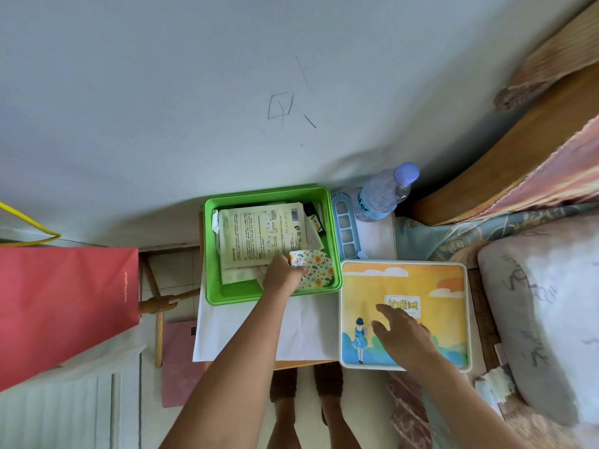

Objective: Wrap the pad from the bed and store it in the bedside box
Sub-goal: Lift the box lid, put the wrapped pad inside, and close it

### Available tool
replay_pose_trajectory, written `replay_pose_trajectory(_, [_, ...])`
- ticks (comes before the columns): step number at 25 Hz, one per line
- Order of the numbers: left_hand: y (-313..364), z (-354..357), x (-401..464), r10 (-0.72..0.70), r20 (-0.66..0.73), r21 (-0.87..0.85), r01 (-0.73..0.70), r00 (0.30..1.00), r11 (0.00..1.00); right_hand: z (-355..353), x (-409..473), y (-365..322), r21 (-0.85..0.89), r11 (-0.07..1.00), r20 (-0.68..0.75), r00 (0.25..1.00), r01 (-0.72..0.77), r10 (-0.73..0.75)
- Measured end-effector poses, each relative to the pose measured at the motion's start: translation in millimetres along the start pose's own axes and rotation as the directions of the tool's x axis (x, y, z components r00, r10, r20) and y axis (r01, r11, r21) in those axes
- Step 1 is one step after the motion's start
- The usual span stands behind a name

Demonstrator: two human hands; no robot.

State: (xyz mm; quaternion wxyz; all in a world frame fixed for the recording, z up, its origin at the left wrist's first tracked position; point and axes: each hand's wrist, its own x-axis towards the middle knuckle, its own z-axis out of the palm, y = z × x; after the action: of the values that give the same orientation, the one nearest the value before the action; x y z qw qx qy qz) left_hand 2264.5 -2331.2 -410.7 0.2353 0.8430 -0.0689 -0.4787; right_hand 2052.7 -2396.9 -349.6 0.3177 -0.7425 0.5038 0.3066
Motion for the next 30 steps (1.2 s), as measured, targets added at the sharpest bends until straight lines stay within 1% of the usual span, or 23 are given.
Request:
replay_pose_trajectory(3, [2.5,-1.0,0.9,-0.014,-0.011,0.185,0.016,1.000,0.983,-1.5,3.1,0.1,0.003,1.000,-0.003,1.000,0.006,-0.006])
replay_pose_trajectory(5, [6.3,-3.9,-2.1,-0.033,-0.042,0.353,0.046,0.999,0.934,-1.2,4.1,-0.9,0.011,1.000,-0.004,1.000,0.009,-0.009])
replay_pose_trajectory(7, [11.9,-5.9,-12.3,0.002,-0.148,0.481,0.070,0.989,0.874,-1.2,4.9,-1.1,0.017,1.000,-0.002,1.000,0.011,-0.011])
replay_pose_trajectory(8, [14.0,-6.0,-20.4,0.064,-0.213,0.502,0.053,0.975,0.863,-1.4,4.7,-1.2,0.019,1.000,0.002,1.000,0.011,-0.011])
replay_pose_trajectory(9, [14.3,-4.1,-29.9,0.153,-0.264,0.488,-0.005,0.952,0.873,-1.6,4.1,-1.2,0.023,1.000,0.006,1.000,0.011,-0.011])
replay_pose_trajectory(10, [12.4,0.0,-40.4,0.248,-0.278,0.444,-0.105,0.928,0.890,-1.8,3.4,-1.0,0.028,1.000,0.012,1.000,0.013,-0.013])
replay_pose_trajectory(11, [8.0,6.4,-51.8,0.313,-0.235,0.353,-0.219,0.920,0.910,-2.1,2.5,-0.4,0.035,0.999,0.017,1.000,0.013,-0.014])
replay_pose_trajectory(12, [2.5,15.0,-63.1,0.325,-0.140,0.224,-0.290,0.935,0.931,-2.4,1.7,0.0,0.042,0.999,0.025,1.000,0.010,-0.011])
replay_pose_trajectory(13, [-3.4,25.8,-72.6,0.287,-0.005,0.095,-0.285,0.958,0.954,-2.7,1.1,0.9,0.048,0.999,0.033,0.999,0.005,-0.007])
replay_pose_trajectory(14, [-9.8,38.9,-79.0,0.220,0.120,0.002,-0.222,0.968,0.975,-3.3,0.3,3.2,0.054,0.999,0.040,0.999,-0.002,0.000])
replay_pose_trajectory(15, [-17.3,53.2,-81.2,0.145,0.195,-0.032,-0.142,0.970,0.989,-3.8,-0.2,6.1,0.059,0.998,0.046,0.999,-0.010,0.007])
replay_pose_trajectory(17, [-28.6,77.1,-78.9,0.028,0.203,-0.016,-0.025,0.979,1.000,-3.3,-0.4,13.2,0.074,0.997,0.042,0.999,-0.023,0.020])
replay_pose_trajectory(19, [-31.9,91.0,-73.8,-0.027,0.185,-0.072,0.041,0.982,0.997,-2.0,0.1,21.6,0.110,0.994,0.018,1.000,-0.021,0.019])
replay_pose_trajectory(21, [-31.3,97.2,-67.3,-0.027,0.181,-0.159,0.056,0.983,0.986,-1.0,-0.6,29.9,0.164,0.986,-0.003,1.000,-0.013,0.014])
replay_pose_trajectory(23, [-26.4,96.7,-67.1,0.016,0.167,-0.197,0.017,0.986,0.980,-2.5,-2.9,39.4,0.206,0.979,-0.033,0.999,-0.014,0.021])
replay_pose_trajectory(25, [-20.1,93.7,-74.0,0.070,0.188,-0.261,-0.019,0.980,0.965,-8.8,-7.5,49.7,0.222,0.975,-0.069,0.996,-0.033,0.050])
replay_pose_trajectory(27, [-14.3,88.2,-83.4,0.110,0.249,-0.350,-0.016,0.962,0.937,-17.5,-13.7,59.2,0.234,0.970,-0.099,0.991,-0.068,0.093])
replay_pose_trajectory(28, [-13.1,83.8,-87.6,0.126,0.259,-0.375,-0.021,0.958,0.927,-22.5,-17.2,62.2,0.236,0.968,-0.109,0.987,-0.088,0.116])
replay_pose_trajectory(30, [-14.7,70.3,-92.3,0.150,0.233,-0.404,-0.044,0.961,0.914,-30.8,-22.5,64.4,0.229,0.967,-0.149,0.977,-0.113,0.150])
